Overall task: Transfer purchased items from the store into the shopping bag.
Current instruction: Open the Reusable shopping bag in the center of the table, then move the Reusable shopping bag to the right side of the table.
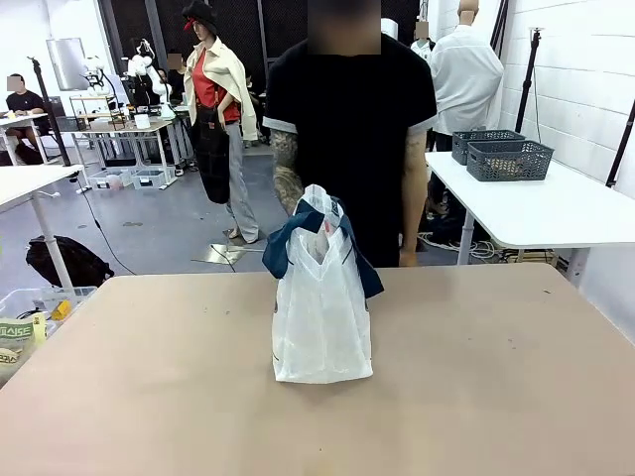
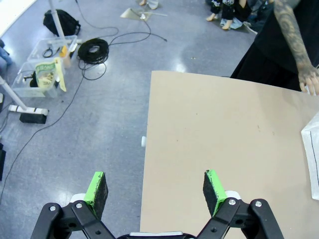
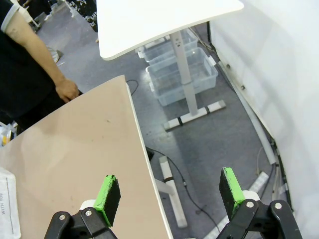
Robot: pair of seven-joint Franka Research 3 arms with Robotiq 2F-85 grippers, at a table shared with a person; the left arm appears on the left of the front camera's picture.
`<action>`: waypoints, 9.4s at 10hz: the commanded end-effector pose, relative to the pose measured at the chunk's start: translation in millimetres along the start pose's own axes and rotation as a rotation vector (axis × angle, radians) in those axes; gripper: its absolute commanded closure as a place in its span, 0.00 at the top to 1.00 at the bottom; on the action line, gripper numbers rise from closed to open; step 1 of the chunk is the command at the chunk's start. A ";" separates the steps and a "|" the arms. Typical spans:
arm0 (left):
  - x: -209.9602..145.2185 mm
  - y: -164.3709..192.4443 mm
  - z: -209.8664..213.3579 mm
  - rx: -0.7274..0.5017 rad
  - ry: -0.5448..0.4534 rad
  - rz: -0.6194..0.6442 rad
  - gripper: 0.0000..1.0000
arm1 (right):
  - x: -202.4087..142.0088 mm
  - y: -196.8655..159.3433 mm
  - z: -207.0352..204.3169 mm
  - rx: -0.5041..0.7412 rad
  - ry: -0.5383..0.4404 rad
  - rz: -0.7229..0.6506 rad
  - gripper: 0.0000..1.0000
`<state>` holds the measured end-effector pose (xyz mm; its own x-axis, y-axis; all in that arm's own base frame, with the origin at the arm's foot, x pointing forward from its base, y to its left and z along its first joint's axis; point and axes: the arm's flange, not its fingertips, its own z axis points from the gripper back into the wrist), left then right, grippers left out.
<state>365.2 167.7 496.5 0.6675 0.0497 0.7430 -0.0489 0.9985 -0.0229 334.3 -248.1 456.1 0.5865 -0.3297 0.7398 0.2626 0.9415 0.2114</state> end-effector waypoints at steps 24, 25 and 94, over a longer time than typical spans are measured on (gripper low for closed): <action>110.4 -272.5 -0.5 -0.340 -0.130 -0.364 1.00 | 44.3 276.6 90.7 0.292 -0.038 0.641 1.00; 105.3 -265.8 -7.2 -0.402 -0.121 -0.280 1.00 | 37.7 293.9 91.0 0.318 -0.024 0.676 1.00; 155.2 -369.8 -132.9 -0.482 0.400 -0.327 0.00 | -22.9 585.4 -48.3 0.360 0.417 0.607 0.00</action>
<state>587.8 -194.0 530.8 0.8098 -0.3538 0.4680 0.4878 0.8492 -0.2021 511.0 309.7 530.3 0.8012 0.3206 0.5053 -0.4200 0.9028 0.0930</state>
